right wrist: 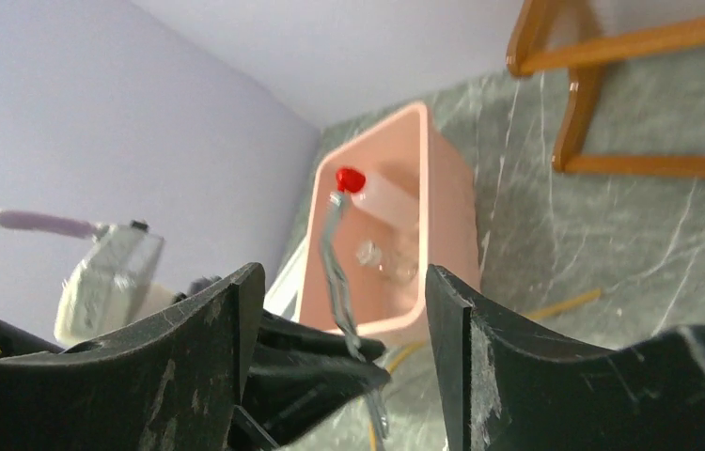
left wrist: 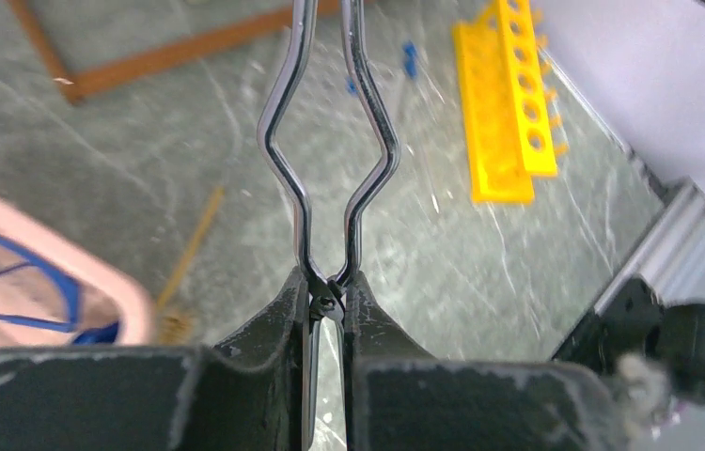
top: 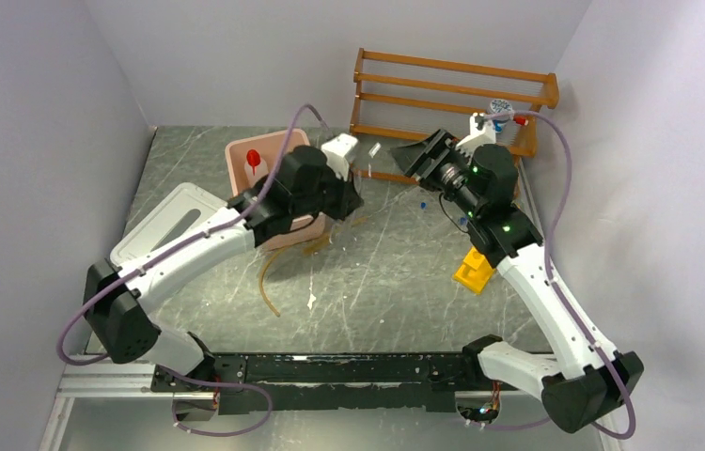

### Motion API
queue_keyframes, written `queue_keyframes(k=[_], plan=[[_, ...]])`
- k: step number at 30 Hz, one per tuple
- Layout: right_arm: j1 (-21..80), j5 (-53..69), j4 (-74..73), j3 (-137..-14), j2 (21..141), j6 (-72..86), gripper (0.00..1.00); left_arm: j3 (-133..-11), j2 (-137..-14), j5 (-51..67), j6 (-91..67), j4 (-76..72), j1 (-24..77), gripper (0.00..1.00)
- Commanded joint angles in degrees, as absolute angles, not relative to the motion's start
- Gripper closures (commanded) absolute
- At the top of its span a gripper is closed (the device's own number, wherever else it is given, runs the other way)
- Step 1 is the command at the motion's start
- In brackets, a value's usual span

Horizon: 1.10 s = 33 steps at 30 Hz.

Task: Organize the chemistry lab equipment

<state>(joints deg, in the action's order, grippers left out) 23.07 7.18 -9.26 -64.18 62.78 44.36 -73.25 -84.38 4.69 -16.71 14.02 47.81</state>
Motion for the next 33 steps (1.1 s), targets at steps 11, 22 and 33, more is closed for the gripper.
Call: queue_keyframes(k=[11,22,33], plan=[[22.6,-1.1,-5.0,-65.7,66.8,41.9,0.33,-86.9,-90.8,-10.7,-28.9,34.0,26.5,0.95],[22.5,-0.3,-4.0,-67.0,74.1,41.4,0.34,-97.0,-104.4,-8.6,-34.9,37.6,23.2,0.95],[22.4,0.8,-3.4,-68.4,78.8,40.4,0.34,-97.5,-113.3,-10.9,-37.1,40.8,23.3,0.95]])
